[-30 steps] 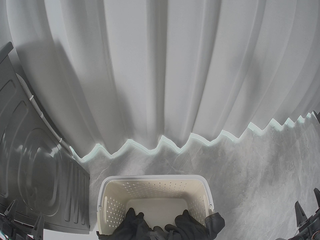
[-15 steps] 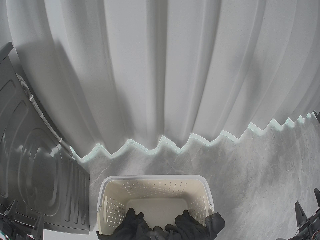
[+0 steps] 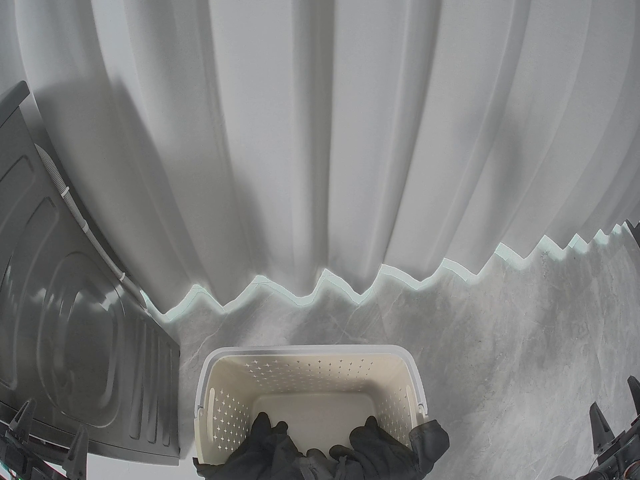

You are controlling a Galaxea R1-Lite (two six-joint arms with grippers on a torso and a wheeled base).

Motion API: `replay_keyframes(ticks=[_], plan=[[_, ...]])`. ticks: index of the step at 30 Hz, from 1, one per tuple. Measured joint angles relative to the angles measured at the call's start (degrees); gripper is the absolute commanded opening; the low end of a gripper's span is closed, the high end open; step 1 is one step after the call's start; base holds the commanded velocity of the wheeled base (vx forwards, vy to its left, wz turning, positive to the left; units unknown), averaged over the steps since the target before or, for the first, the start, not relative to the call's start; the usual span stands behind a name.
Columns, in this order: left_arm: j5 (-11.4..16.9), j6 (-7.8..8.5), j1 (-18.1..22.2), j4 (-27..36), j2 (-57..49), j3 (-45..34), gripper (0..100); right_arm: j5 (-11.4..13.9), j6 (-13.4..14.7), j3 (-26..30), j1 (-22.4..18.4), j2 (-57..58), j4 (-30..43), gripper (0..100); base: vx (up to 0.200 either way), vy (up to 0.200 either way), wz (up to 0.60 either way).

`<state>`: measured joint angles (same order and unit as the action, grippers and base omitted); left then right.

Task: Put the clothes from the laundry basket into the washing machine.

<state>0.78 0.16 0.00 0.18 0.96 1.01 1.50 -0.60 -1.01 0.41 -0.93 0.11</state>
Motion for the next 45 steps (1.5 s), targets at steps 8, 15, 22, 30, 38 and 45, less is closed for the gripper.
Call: replay_keyframes(ticks=[8, 15, 22, 30, 38, 45], plan=[[0.11, -0.05, 0.0, 0.0, 0.0, 0.0, 100, -0.02, 0.0, 0.0, 0.0, 0.0, 0.0, 100, -0.2, 0.0, 0.0], [0.09, -0.11, -0.02, 0.0, 0.0, 0.0, 100, -0.05, 0.0, 0.0, -0.01, 0.0, 0.02, 100, -0.2, 0.0, 0.0], [0.11, -0.23, -0.02, 0.02, 0.0, 0.0, 100, -0.02, 0.0, 0.0, 0.05, 0.0, 0.02, 100, 0.0, 0.0, 0.0], [0.04, -0.23, -0.05, 0.0, 0.0, 0.0, 100, -0.02, 0.0, 0.0, 0.0, 0.0, -0.01, 100, -0.15, 0.0, 0.0], [0.09, -0.23, 0.0, 0.0, 0.0, 0.0, 100, -0.02, 0.02, 0.0, 0.0, 0.0, 0.0, 100, -0.2, 0.0, 0.0], [0.33, -0.38, -0.05, -0.05, 0.0, 0.0, 100, -0.02, 0.0, 0.0, 0.02, 0.0, -0.01, 100, -0.2, 0.0, 0.0]])
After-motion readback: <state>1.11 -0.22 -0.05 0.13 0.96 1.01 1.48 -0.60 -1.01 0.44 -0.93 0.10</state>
